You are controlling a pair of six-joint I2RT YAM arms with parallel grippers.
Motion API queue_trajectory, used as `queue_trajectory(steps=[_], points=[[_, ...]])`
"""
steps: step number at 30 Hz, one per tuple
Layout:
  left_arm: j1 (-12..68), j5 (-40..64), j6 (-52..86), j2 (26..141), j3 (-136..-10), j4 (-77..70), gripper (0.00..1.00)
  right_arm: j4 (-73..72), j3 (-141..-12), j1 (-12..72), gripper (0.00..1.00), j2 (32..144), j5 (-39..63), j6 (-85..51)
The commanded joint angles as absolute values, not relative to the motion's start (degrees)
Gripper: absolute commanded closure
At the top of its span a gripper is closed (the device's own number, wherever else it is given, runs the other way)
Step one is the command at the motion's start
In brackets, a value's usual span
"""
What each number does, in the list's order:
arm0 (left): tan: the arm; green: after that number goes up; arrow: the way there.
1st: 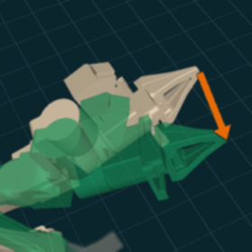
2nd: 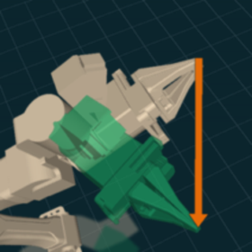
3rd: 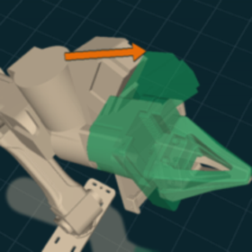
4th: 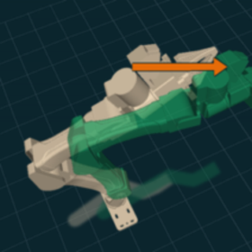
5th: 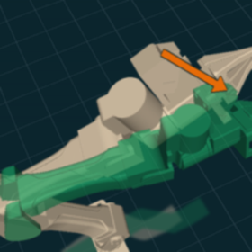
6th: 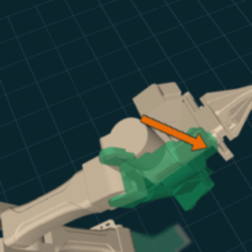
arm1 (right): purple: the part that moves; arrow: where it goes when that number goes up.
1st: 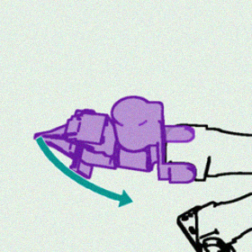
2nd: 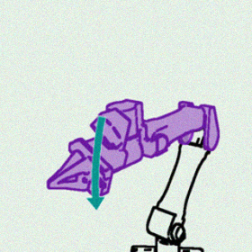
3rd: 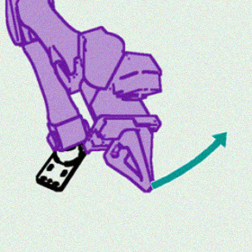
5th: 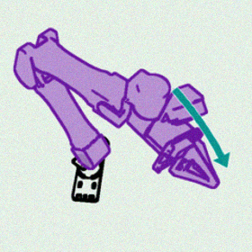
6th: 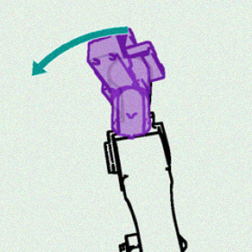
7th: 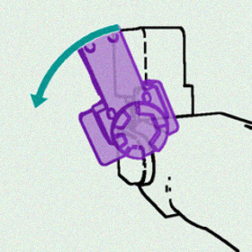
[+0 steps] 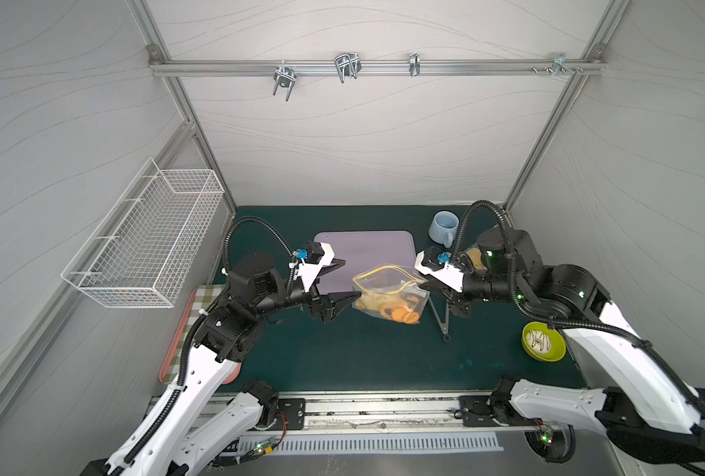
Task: Put the cookies into a resealable bag to prevent moisture
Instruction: Close the ziploc bag at the center of the board.
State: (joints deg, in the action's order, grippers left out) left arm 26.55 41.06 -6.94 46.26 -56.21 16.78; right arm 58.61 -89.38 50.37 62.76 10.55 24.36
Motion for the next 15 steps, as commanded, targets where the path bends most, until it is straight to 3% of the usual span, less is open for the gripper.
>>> queue_trajectory(steps=[1, 12, 15], points=[[26.3, 45.7, -11.1, 45.8, -56.2, 11.2, 0.13, 60.6, -90.4, 50.2, 1.0, 61.9, 14.3, 27.0], [26.2, 56.1, -10.6, 46.8, -57.2, 11.4, 0.55, 60.3, -90.6, 50.2, 1.0, 61.3, 16.0, 26.5], [26.3, 56.1, -10.8, 47.0, -57.2, 11.7, 0.61, 60.3, -90.6, 50.2, 1.0, 61.2, 15.9, 26.5]])
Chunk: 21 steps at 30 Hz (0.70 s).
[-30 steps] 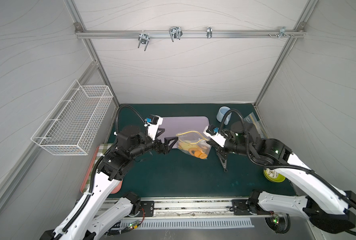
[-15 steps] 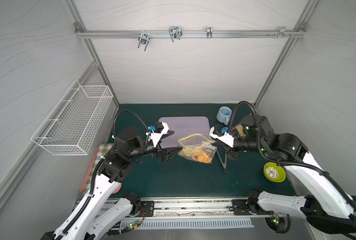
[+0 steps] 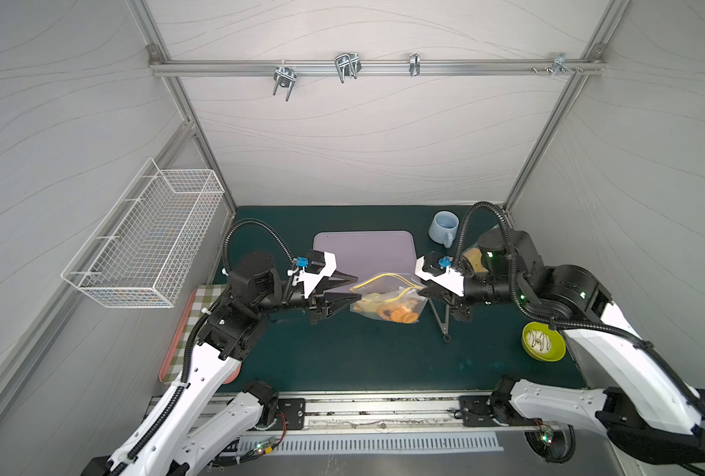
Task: Put the cookies into a resealable bag to prevent moisture
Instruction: Close the ziploc bag at the center of the board.
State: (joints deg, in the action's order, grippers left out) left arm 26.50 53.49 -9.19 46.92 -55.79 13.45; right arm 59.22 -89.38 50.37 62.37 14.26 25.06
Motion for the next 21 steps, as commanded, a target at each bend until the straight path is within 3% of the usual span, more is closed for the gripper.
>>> queue_trajectory(steps=[1, 8, 21], points=[[26.3, 56.1, -10.7, 46.9, -57.2, 11.6, 0.61, 60.1, -90.5, 50.2, 1.0, 61.1, 16.0, 26.4], [26.3, 55.9, -11.1, 46.8, -57.2, 12.2, 0.59, 59.9, -90.5, 50.2, 1.0, 60.8, 15.8, 25.9], [26.3, 56.3, -11.1, 46.7, -57.6, 12.3, 0.76, 59.9, -90.4, 50.2, 1.0, 61.4, 15.8, 25.8]])
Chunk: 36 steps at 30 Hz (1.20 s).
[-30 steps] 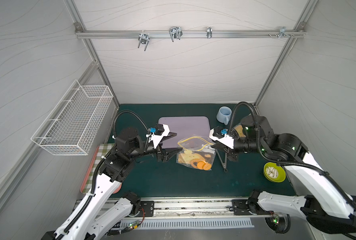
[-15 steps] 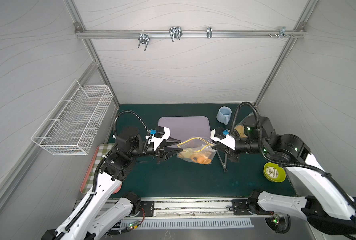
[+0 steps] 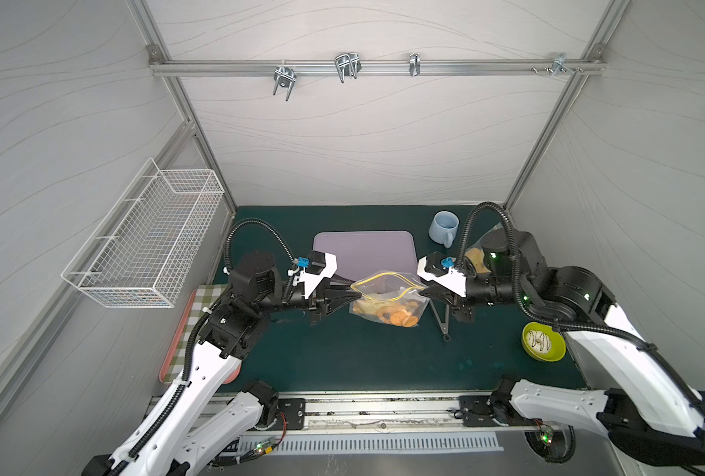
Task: Put the cookies into a resealable bag to prevent moisture
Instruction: Close the ziploc bag at the center of the board.
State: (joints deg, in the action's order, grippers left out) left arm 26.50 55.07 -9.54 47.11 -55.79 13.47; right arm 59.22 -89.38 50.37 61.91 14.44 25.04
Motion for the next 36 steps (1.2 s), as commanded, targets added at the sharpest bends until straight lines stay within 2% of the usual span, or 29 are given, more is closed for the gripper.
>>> queue_trajectory(steps=[1, 8, 12, 18, 21, 26, 27, 29, 31, 34, 36], points=[[26.3, 56.3, -11.1, 46.7, -57.6, 12.4, 0.76, 59.9, -90.3, 50.2, 1.0, 61.4, 15.7, 25.8], [26.3, 55.8, -11.7, 46.4, -57.9, 13.4, 0.87, 60.0, -90.2, 50.2, 1.0, 61.7, 15.6, 25.7], [26.2, 53.8, -11.6, 46.1, -58.2, 14.5, 1.0, 59.8, -89.4, 50.2, 1.0, 61.5, 14.8, 25.8], [26.2, 47.9, -11.6, 45.6, -59.5, 20.6, 1.0, 56.3, -84.7, 50.2, 1.0, 58.7, 9.5, 23.8], [26.3, 45.0, -11.6, 45.4, -60.0, 24.9, 1.0, 52.9, -80.9, 49.7, 0.92, 56.0, 6.1, 21.3], [26.4, 42.8, -11.7, 44.8, -59.7, 29.2, 1.0, 51.4, -75.1, 47.6, 0.88, 54.3, 5.9, 18.2], [26.4, 42.5, -11.6, 44.7, -59.8, 29.3, 1.0, 51.3, -74.2, 47.5, 0.85, 54.3, 5.9, 17.9], [26.3, 42.5, -11.6, 45.1, -60.4, 29.9, 1.0, 49.8, -72.7, 47.5, 0.71, 53.3, 7.1, 17.5], [26.4, 42.6, -11.6, 46.0, -61.2, 30.7, 1.0, 45.6, -70.6, 47.5, 0.62, 51.3, 8.9, 16.5], [26.6, 42.6, -11.9, 47.9, -62.2, 32.1, 1.0, 34.1, -65.6, 47.5, 0.56, 48.0, 12.9, 13.5], [27.3, 41.0, -10.8, 49.3, -62.9, 32.6, 1.0, 23.8, -59.8, 47.5, 0.55, 46.3, 12.9, 10.8]])
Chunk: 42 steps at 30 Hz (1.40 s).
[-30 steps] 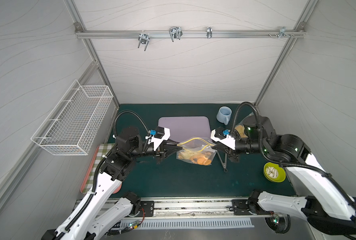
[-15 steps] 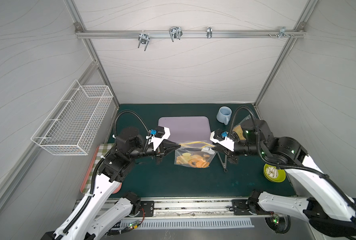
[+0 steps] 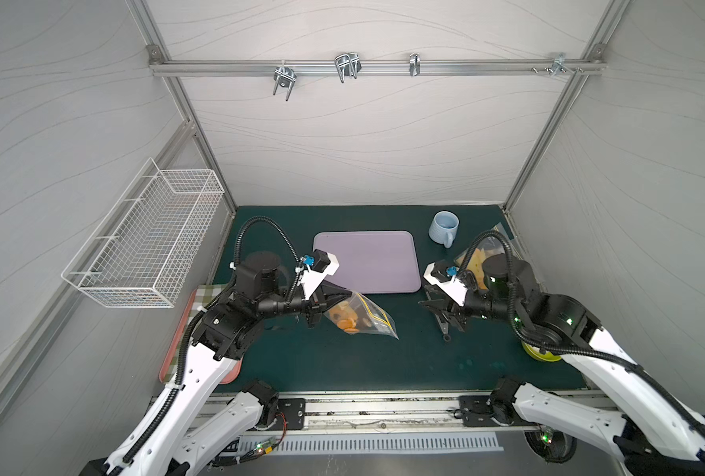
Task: Put the cookies into a resealable bag to prevent moisture
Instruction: Close the ziploc bag at the center of the board.
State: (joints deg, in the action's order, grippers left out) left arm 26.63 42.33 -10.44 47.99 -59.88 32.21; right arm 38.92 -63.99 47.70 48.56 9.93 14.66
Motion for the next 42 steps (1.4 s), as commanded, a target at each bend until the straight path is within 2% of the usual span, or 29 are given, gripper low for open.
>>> queue_trajectory(steps=[1, 3, 9, 11, 16, 20, 26, 31, 38, 42], points=[[27.6, 39.9, -10.0, 50.1, -63.3, 33.0, 1.0, 18.9, -57.0, 47.5, 0.59, 45.8, 12.7, 10.3], [28.9, 37.5, -9.7, 52.3, -65.2, 35.6, 1.0, 12.3, -53.1, 47.5, 0.61, 46.2, 11.8, 7.0], [35.3, 23.2, -5.0, 57.1, -65.4, 39.6, 1.0, 16.6, -53.3, 47.4, 0.55, 49.3, 8.8, 5.1], [37.4, 20.3, -4.2, 57.3, -62.8, 37.9, 1.0, 16.1, -51.7, 47.4, 0.5, 49.2, 8.0, 5.1], [37.6, 20.2, -5.1, 57.1, -58.8, 35.0, 1.0, 12.5, -48.0, 46.8, 0.43, 50.3, 14.8, 8.2], [37.7, 22.0, -7.0, 55.8, -56.7, 33.1, 1.0, 10.3, -47.5, 46.4, 0.42, 54.2, 25.8, 12.7], [37.7, 25.2, -9.5, 54.9, -55.6, 32.9, 1.0, -0.8, -45.9, 46.1, 0.43, 60.0, 35.7, 11.7], [37.7, 25.7, -9.9, 54.8, -55.2, 32.6, 1.0, -5.8, -46.7, 46.0, 0.43, 65.0, 38.8, 11.6], [37.7, 27.6, -11.3, 53.9, -54.5, 32.1, 1.0, -4.7, -50.9, 45.9, 0.43, 71.4, 47.6, 13.3], [37.7, 27.8, -11.2, 54.6, -55.0, 31.9, 1.0, -6.0, -51.2, 46.7, 0.46, 73.6, 47.4, 13.0]])
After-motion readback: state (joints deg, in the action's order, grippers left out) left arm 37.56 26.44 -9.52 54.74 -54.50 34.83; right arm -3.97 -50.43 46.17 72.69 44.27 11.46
